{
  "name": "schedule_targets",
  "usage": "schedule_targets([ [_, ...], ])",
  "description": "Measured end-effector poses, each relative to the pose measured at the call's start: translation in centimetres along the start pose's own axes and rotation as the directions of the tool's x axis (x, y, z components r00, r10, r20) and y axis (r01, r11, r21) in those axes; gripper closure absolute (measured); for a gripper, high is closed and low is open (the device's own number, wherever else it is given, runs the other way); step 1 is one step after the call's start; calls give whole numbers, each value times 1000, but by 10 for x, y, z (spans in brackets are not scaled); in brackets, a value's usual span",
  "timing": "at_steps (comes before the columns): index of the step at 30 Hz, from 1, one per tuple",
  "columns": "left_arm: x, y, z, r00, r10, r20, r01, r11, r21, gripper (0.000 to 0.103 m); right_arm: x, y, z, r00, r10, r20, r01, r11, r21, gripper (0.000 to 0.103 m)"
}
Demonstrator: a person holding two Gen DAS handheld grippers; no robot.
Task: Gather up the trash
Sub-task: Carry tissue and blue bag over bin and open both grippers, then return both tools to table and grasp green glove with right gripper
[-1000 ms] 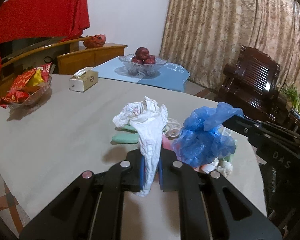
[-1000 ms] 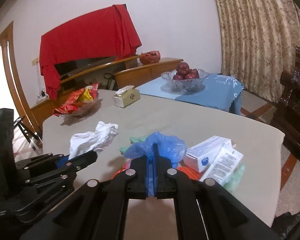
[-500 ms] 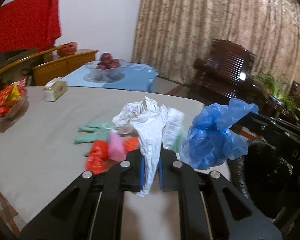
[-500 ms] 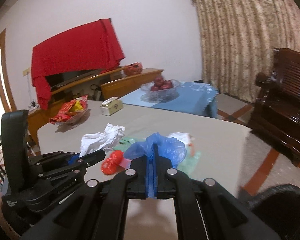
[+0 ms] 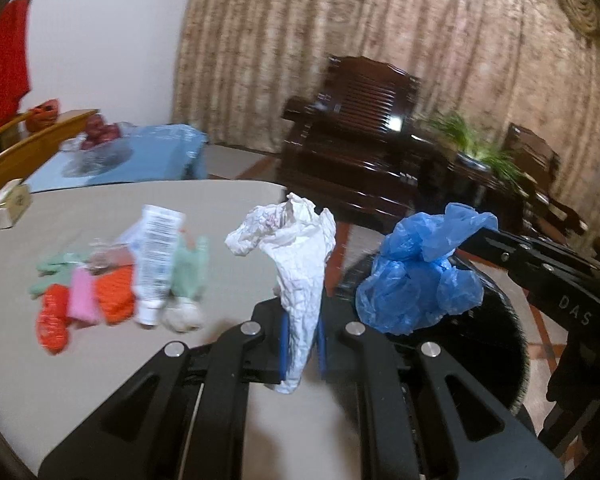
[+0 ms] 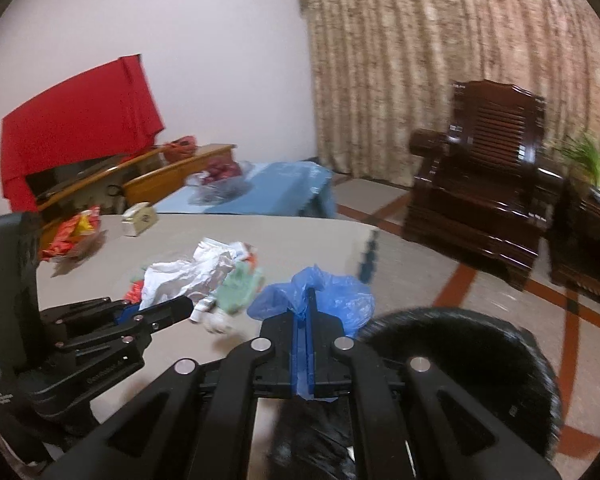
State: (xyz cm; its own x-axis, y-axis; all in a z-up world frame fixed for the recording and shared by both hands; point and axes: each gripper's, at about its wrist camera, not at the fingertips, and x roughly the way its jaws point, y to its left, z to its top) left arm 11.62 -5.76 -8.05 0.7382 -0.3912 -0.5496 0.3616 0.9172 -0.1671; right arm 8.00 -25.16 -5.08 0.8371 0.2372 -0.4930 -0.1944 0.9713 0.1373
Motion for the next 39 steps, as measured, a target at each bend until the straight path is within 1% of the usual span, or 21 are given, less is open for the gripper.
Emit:
schedule_targets([
  [4, 21, -26, -6, 997, -62, -39, 63, 997, 38, 93, -9, -28, -14, 998, -63, -26, 64, 998, 29, 100],
  [8, 39, -48, -14, 993, -101, -66, 105, 992, 67, 93, -13, -50, -28, 992, -113, -56, 116, 992, 55, 100],
  [15, 72, -78, -24, 982, -145, -117, 157, 983, 99, 93, -16, -84, -49, 979, -179, -101, 189, 977, 101, 100],
  [17, 79, -82, -26, 977, -163, -138, 177, 979, 99, 91, -17, -92, -55, 975, -191, -117, 204, 973, 111, 100],
  [18, 82, -84, -27, 974, -171, -148, 187, 977, 99, 89, -16, -95, -57, 972, -199, -125, 213, 970, 114, 100],
  [20, 87, -87, -29, 969, -185, -166, 202, 974, 97, 70, -17, -101, -63, 967, -212, -143, 230, 966, 121, 97],
  [21, 88, -88, -31, 966, -195, -170, 213, 972, 95, 53, -17, -103, -66, 964, -217, -151, 236, 964, 123, 96],
  [22, 88, -90, -32, 964, -202, -170, 220, 971, 94, 48, -17, -105, -69, 961, -226, -161, 247, 961, 125, 91],
  [23, 88, -90, -33, 962, -211, -174, 230, 969, 95, 47, -18, -108, -71, 959, -231, -167, 253, 959, 127, 85],
  [25, 87, -90, -35, 962, -208, -179, 228, 968, 101, 41, -20, -112, -77, 953, -247, -174, 271, 953, 134, 57],
  [26, 85, -88, -36, 963, -205, -176, 225, 969, 102, 39, -21, -111, -77, 952, -251, -174, 276, 951, 138, 51],
  [28, 79, -83, -36, 967, -196, -160, 215, 971, 106, 32, -25, -110, -78, 949, -271, -158, 294, 945, 145, 23],
  [29, 75, -80, -36, 971, -186, -148, 203, 973, 113, 29, -27, -111, -78, 949, -280, -146, 300, 942, 147, 19],
  [30, 70, -76, -35, 976, -171, -133, 187, 975, 120, 22, -29, -109, -76, 949, -287, -129, 305, 941, 150, 12],
  [31, 67, -75, -34, 979, -162, -124, 177, 977, 121, 18, -30, -109, -75, 950, -289, -118, 304, 941, 150, 8],
  [32, 61, -70, -32, 983, -148, -106, 160, 980, 118, 17, -31, -107, -72, 953, -285, -106, 299, 943, 150, 7],
  [37, 33, -40, -22, 996, -78, -44, 82, 993, 88, 13, -24, -89, -53, 969, -240, -59, 246, 957, 157, 6],
  [39, 19, -21, -17, 999, -32, -8, 32, 997, 65, 13, -17, -75, -43, 977, -210, -37, 213, 966, 148, 6],
])
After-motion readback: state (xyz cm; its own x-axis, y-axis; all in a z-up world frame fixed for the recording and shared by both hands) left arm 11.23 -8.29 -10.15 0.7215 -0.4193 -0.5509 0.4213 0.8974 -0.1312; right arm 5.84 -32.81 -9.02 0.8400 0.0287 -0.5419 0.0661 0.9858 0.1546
